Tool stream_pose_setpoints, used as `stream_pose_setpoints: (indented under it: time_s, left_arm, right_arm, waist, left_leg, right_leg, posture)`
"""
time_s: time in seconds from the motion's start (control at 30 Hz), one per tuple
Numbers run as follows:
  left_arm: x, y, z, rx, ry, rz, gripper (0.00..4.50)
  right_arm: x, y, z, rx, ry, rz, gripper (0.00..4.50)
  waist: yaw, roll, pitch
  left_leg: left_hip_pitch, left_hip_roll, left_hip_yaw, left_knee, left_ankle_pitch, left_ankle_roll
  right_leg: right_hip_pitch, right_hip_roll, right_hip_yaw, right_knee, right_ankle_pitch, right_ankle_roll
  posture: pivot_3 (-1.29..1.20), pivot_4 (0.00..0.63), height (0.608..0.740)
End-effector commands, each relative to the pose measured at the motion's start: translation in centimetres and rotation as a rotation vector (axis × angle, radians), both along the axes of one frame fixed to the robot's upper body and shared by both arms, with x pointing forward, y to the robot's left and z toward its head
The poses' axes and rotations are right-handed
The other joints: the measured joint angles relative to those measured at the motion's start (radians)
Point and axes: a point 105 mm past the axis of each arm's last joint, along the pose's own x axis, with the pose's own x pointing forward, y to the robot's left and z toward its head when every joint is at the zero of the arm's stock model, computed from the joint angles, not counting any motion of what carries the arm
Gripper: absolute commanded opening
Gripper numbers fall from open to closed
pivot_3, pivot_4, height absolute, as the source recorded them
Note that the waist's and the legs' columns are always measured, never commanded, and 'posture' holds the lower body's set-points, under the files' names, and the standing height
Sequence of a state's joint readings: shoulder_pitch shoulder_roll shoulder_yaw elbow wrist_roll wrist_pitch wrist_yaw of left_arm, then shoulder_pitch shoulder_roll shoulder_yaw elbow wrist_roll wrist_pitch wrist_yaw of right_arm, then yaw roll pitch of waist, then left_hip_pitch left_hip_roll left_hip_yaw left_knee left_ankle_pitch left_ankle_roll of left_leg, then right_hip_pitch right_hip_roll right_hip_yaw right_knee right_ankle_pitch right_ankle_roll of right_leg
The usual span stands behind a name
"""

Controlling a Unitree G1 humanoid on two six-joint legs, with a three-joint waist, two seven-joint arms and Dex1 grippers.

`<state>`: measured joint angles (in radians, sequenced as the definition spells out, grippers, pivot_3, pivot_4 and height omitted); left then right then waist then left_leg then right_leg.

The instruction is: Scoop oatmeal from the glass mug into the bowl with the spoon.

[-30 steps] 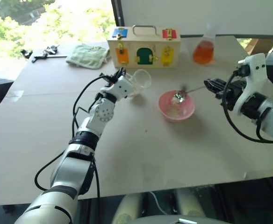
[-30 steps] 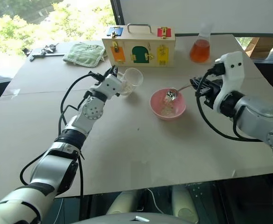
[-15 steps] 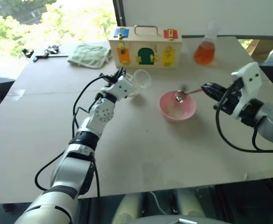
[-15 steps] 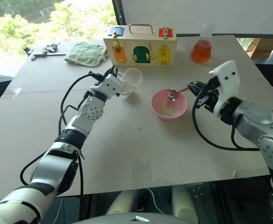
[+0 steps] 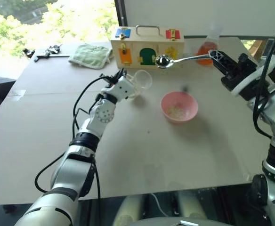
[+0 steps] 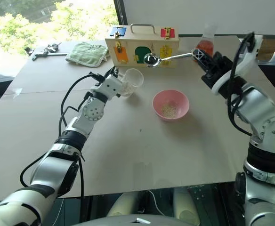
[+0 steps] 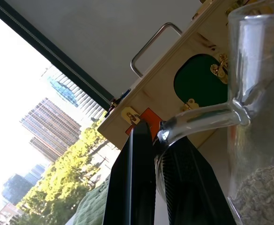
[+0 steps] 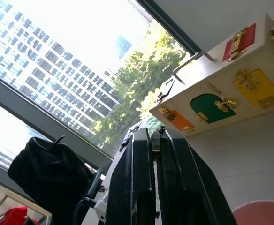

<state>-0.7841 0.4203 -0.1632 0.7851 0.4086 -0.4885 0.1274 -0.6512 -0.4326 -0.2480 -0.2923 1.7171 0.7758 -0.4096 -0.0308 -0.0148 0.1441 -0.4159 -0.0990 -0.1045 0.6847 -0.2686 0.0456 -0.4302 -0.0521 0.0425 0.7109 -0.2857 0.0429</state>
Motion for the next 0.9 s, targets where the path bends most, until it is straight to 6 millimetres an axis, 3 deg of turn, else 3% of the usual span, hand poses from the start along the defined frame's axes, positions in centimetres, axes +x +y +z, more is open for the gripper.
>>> stream_pose_setpoints:
  time_s: [0.03, 0.23, 0.4, 0.6, 0.63, 0.77, 0.9]
  left_arm:
    - [-0.3, -0.2, 3.0, -0.045, -0.097, -0.013, 0.04]
    - [-0.7, -0.4, 4.5, -0.078, -0.132, -0.031, 0.04]
    - [-1.1, -1.0, 5.2, -0.108, -0.140, -0.051, 0.04]
    - [-1.2, -2.0, 4.2, -0.171, -0.082, -0.073, 0.00]
    - [-1.2, -1.9, 4.0, -0.194, -0.071, -0.071, 0.00]
    - [-1.0, -0.9, 3.0, -0.327, -0.009, -0.034, 0.00]
    - [-0.7, 1.1, 0.6, -0.537, 0.103, 0.027, 0.00]
  right_arm:
    - [0.6, 1.7, 0.1, -0.042, -0.017, 0.034, 0.00]
    - [2.7, 3.0, -2.1, -0.140, 0.017, 0.015, 0.00]
    - [3.7, 3.5, -2.1, -0.192, -0.007, -0.011, 0.00]
    - [3.0, 5.1, -0.1, -0.195, -0.113, 0.056, 2.49]
    - [2.7, 5.0, 0.4, -0.182, -0.126, 0.070, 2.73]
    - [2.1, 3.2, 1.5, -0.153, -0.158, 0.077, 4.47]
    - [2.0, 0.2, 1.3, -0.138, -0.143, 0.020, 4.47]
  waist:
    - [-0.002, 0.000, 0.000]
    - [-0.009, 0.000, 0.000]
    - [-0.011, 0.000, 0.000]
    - [-0.013, 0.000, 0.000]
    - [-0.013, 0.000, 0.000]
    - [-0.010, 0.000, 0.000]
    - [-0.010, 0.000, 0.000]
  left_leg:
    - [0.000, 0.000, 0.000, 0.000, 0.000, 0.000]
    - [0.000, 0.000, 0.000, 0.000, 0.000, 0.000]
    - [0.000, 0.000, 0.000, 0.000, 0.000, 0.000]
    - [0.000, 0.000, 0.000, 0.000, 0.000, 0.000]
    - [0.000, 0.000, 0.000, 0.000, 0.000, 0.000]
    - [0.000, 0.000, -0.001, 0.000, 0.000, 0.000]
    - [-0.001, 0.000, -0.001, 0.000, 0.000, 0.000]
  right_leg:
    - [0.000, 0.000, 0.000, 0.000, 0.000, 0.000]
    - [0.000, 0.000, 0.000, 0.000, 0.000, 0.000]
    - [-0.001, 0.000, 0.000, 0.000, 0.000, 0.000]
    - [-0.001, 0.000, 0.000, 0.000, 0.000, 0.000]
    - [-0.001, 0.000, 0.000, 0.000, 0.000, 0.000]
    - [-0.001, 0.000, -0.001, 0.000, 0.000, 0.000]
    - [-0.001, 0.000, -0.001, 0.000, 0.000, 0.000]
  posture:
    - [0.00, 0.150, 0.740]
    - [0.00, 0.150, 0.740]
    - [0.00, 0.150, 0.740]
    - [0.00, 0.150, 0.740]
    - [0.00, 0.150, 0.740]
    - [0.00, 0.150, 0.740]
    - [0.00, 0.150, 0.740]
